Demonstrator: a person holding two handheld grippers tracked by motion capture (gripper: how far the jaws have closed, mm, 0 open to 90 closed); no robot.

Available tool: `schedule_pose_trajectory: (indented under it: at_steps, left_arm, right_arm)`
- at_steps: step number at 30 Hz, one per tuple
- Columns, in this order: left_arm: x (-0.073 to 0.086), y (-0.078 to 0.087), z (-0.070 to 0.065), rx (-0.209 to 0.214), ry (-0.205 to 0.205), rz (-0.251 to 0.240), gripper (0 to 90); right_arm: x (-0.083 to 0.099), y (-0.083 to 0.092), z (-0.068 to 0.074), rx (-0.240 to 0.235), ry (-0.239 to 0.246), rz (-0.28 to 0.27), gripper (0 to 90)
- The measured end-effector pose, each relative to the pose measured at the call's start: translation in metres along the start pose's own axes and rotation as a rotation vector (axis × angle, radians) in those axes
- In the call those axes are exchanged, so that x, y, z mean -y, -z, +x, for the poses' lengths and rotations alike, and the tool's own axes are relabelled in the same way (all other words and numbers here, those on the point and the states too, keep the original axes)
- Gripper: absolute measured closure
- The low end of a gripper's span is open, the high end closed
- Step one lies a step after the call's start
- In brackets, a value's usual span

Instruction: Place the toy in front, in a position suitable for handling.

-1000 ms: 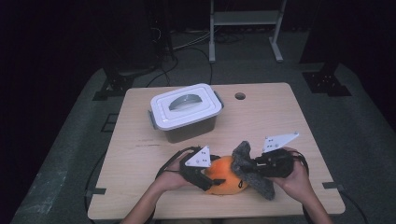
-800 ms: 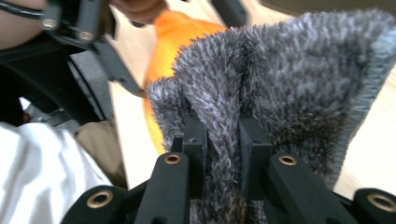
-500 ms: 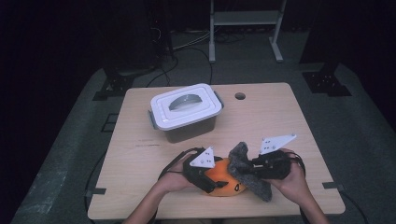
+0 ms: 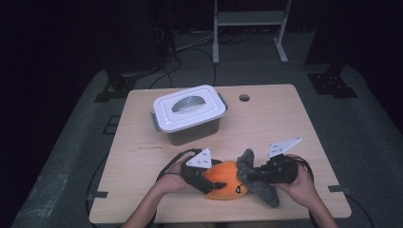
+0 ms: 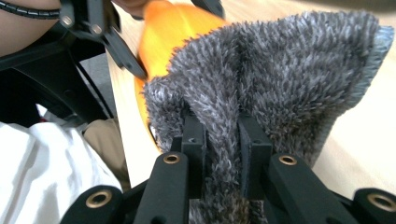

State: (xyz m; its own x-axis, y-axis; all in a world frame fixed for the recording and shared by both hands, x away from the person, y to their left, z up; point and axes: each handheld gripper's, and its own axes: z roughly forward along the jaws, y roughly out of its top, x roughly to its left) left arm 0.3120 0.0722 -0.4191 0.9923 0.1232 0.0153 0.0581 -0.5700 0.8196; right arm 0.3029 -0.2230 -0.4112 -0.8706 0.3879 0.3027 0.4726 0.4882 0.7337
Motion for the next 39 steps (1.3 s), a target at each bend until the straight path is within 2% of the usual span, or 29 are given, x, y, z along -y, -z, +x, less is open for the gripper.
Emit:
schedule_pose_trajectory:
  at_steps: [2,5,7,10,13,16,20,22,24,26,29,31,36,39]
  left_arm:
    - [0.001,0.001,0.000,0.002,0.001,0.000,25.7]
    - [0.002,0.002,0.001,0.004,0.008,-0.003,25.2]
    - [0.002,0.002,0.000,0.004,0.004,-0.003,24.9]
    - [0.001,0.001,0.000,0.003,0.002,-0.001,23.9]
    - [0.003,0.002,0.001,0.005,0.009,-0.002,23.9]
    - [0.003,0.002,0.001,0.007,0.012,-0.002,23.5]
    - [0.002,0.002,0.001,0.004,0.019,0.002,21.6]
    - [0.002,0.001,0.000,0.004,0.021,0.003,20.7]
    - [0.001,0.001,-0.001,0.003,0.019,0.005,20.3]
    - [0.000,0.000,-0.001,0.000,0.015,0.009,19.8]
    - [0.001,0.000,-0.002,0.001,0.017,0.007,19.6]
    - [0.000,-0.001,-0.003,0.004,0.011,0.008,18.4]
    - [-0.004,-0.002,-0.004,0.011,0.016,0.024,10.5]
    - [-0.004,0.001,-0.001,0.011,0.060,0.040,7.1]
  right_arm:
    - [0.005,0.002,-0.008,-0.004,-0.033,0.021,75.0]
    - [0.007,0.007,-0.011,0.014,-0.046,0.031,75.2]
    - [0.003,0.012,-0.008,0.025,-0.035,0.002,75.3]
    - [-0.005,0.014,0.000,0.012,0.001,-0.036,75.2]
    - [-0.006,0.004,0.003,0.005,0.018,0.007,74.8]
    - [0.002,0.000,-0.004,-0.028,-0.015,0.019,74.7]
    - [0.011,0.004,-0.011,0.009,-0.046,0.051,75.0]
    - [0.007,0.009,-0.008,0.025,-0.034,0.029,75.2]
    - [-0.002,0.012,-0.003,0.015,-0.009,-0.023,75.2]
    - [-0.010,0.011,0.004,0.006,0.016,-0.047,75.2]
    - [-0.014,0.002,0.009,0.012,0.044,-0.012,75.2]
    - [-0.011,-0.005,0.009,0.009,0.037,0.009,75.3]
    - [-0.003,-0.003,0.007,-0.001,0.017,0.016,75.3]
    - [0.000,-0.002,0.006,-0.005,0.011,0.023,75.3]
